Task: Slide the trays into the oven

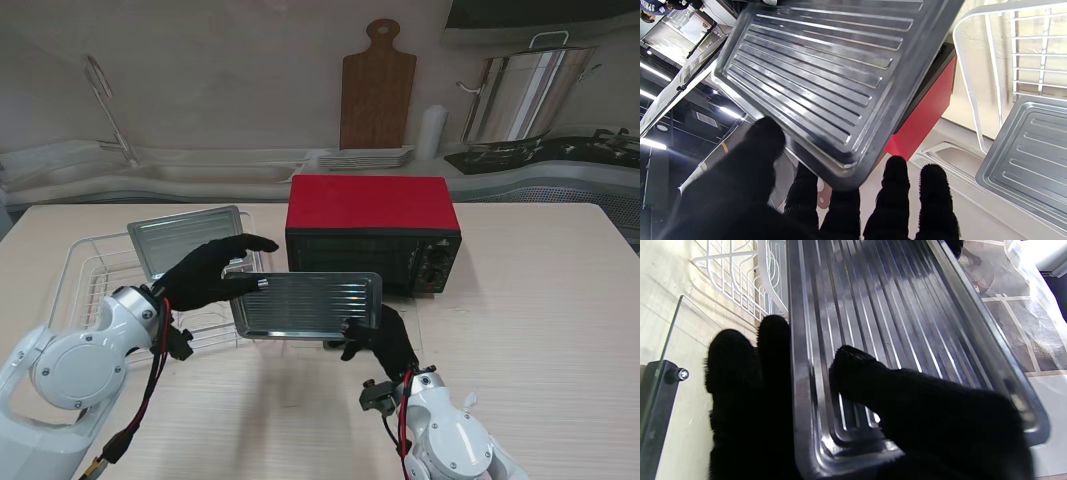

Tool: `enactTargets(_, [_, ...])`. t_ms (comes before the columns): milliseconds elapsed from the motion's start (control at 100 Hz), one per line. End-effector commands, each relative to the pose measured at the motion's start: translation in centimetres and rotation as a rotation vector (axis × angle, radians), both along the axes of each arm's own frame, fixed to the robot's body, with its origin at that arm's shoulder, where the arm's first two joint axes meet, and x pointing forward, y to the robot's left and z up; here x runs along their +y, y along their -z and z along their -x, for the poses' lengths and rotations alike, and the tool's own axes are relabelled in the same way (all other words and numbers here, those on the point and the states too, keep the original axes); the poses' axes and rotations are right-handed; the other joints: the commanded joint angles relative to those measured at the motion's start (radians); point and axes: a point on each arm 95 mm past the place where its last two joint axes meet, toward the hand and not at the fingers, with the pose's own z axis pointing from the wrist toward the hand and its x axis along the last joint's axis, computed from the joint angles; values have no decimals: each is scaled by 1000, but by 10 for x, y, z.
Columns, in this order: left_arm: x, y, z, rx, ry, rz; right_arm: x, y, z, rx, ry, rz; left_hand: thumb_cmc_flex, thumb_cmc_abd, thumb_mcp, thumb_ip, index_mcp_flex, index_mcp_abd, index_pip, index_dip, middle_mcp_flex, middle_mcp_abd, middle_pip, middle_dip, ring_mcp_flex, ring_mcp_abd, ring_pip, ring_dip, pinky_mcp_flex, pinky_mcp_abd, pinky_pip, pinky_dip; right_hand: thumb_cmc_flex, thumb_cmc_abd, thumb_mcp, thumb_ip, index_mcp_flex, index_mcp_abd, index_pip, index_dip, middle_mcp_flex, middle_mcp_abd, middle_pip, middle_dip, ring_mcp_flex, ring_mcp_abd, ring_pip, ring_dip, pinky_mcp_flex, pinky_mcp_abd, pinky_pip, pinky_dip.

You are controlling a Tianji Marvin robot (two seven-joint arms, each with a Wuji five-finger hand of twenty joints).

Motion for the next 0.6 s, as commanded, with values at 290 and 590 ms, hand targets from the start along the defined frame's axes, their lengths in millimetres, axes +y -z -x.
enactTargets(290, [5, 1, 7, -58, -64, 63, -3, -7, -1, 79, 7, -44, -81, 46, -125, 3, -40, 6, -54, -43, -56, -15, -36, -28, -62, -26, -98, -39, -40, -30, -156, 8, 71, 15, 66, -12, 66, 0, 102, 33, 35, 48, 35, -2, 88, 58, 40, -6, 74, 1, 59, -19])
enactTargets(590, [18, 14, 11, -172, -134, 24, -14, -13, -13, 225, 16, -108, -84, 97, -174, 8, -10, -48, -112, -97, -70, -18, -93, -74, -90, -44, -164, -71, -36, -38, -326, 3, 71, 19, 64, -10, 54, 16, 105, 21, 21, 61, 41, 1, 84, 66, 37, -13, 77, 7, 63, -34])
